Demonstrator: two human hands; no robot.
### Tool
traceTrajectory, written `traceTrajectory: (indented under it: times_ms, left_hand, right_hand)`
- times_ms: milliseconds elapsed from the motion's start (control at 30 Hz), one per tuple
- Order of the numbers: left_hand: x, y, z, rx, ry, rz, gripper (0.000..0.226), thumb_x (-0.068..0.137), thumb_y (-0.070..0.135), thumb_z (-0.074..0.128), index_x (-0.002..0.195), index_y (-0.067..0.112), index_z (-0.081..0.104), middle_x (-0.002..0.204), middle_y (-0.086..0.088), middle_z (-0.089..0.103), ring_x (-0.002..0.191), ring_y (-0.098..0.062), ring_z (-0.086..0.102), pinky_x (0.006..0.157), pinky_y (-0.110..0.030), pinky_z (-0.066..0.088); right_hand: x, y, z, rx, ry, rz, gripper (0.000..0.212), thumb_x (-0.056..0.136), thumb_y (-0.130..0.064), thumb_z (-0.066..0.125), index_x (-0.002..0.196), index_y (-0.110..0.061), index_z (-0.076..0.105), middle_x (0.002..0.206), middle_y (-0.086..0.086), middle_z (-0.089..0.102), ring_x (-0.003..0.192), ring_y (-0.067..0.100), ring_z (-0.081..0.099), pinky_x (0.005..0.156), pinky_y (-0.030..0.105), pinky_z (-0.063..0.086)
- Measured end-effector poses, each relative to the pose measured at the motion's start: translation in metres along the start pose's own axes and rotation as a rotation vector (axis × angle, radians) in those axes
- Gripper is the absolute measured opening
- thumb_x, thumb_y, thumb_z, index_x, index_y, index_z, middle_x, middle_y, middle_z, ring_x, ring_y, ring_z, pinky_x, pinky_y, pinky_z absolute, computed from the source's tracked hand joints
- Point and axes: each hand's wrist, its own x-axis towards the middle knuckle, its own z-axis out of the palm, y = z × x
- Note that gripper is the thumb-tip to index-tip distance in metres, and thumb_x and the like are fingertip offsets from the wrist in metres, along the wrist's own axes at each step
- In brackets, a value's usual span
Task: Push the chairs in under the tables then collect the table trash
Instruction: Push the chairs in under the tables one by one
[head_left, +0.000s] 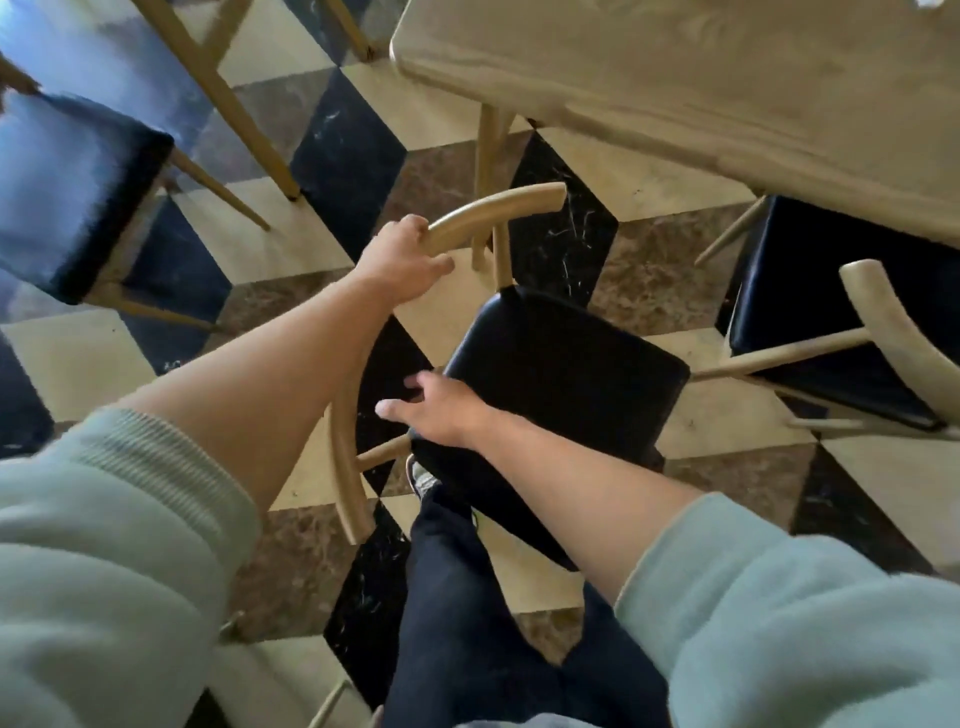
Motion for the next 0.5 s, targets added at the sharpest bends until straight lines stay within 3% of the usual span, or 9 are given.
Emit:
traceTrajectory:
  times_ms: [67,133,200,267,333,500]
  left_hand:
    - [0.031,0.001,0.004,0.053,-0.07,0.071,0.03,0.097,0.037,0.065,0.122,0.025,0.056,0.1,0.004,0.059,0.082,-0.011,0.058,0.067,-0.026,0.042]
    - [0.05,-0.004,0.009,0.074,-0.144,0.148,0.017,0.101,0.036,0.06,0.113,0.026,0.055,0.096,0.003,0.061,0.079,-0.011,0.058,0.062,-0.026,0.041]
    - [0.064,-0.017,0.007,0.064,-0.208,0.217,0.019,0.102,0.038,0.057,0.116,0.025,0.055,0.097,0.002,0.061,0.082,-0.012,0.06,0.065,-0.027,0.045]
    - [0.068,-0.03,0.003,0.04,-0.21,0.232,0.026,0.103,0.038,0.054,0.122,0.021,0.055,0.101,0.0,0.062,0.086,-0.015,0.063,0.07,-0.031,0.05]
    - [0.074,-0.043,-0.005,0.008,-0.184,0.22,0.025,0.104,0.038,0.052,0.121,0.021,0.054,0.099,0.001,0.062,0.084,-0.014,0.062,0.065,-0.029,0.048]
    - [0.088,-0.071,-0.028,-0.087,-0.128,0.113,0.021,0.102,0.039,0.054,0.116,0.024,0.052,0.091,0.004,0.061,0.076,-0.011,0.062,0.056,-0.024,0.041]
  right_hand:
    - [0.015,-0.012,0.029,0.111,-0.01,0.03,0.1,0.07,-0.077,0.062,0.148,-0.017,0.042,0.146,0.009,0.052,0.131,0.027,0.051,0.103,0.041,0.046]
    - [0.026,-0.024,0.056,0.226,-0.006,0.075,0.103,0.066,-0.079,0.067,0.143,-0.014,0.045,0.137,0.007,0.057,0.121,0.027,0.057,0.097,0.043,0.051]
    - [0.039,-0.039,0.081,0.247,0.007,0.128,0.102,0.065,-0.074,0.071,0.141,-0.014,0.04,0.129,0.005,0.056,0.112,0.026,0.06,0.094,0.046,0.054]
    - [0.049,-0.047,0.093,0.302,0.039,0.153,0.086,0.07,-0.052,0.075,0.139,-0.022,0.032,0.121,0.004,0.055,0.105,0.027,0.061,0.092,0.048,0.055]
    - [0.056,-0.052,0.096,0.368,0.034,0.154,0.077,0.069,-0.036,0.073,0.132,-0.032,0.031,0.11,0.002,0.057,0.098,0.024,0.062,0.088,0.047,0.057]
    - [0.051,-0.044,0.079,0.262,-0.105,0.164,0.078,0.066,-0.041,0.071,0.133,-0.047,0.032,0.106,-0.007,0.056,0.097,0.02,0.059,0.085,0.044,0.052]
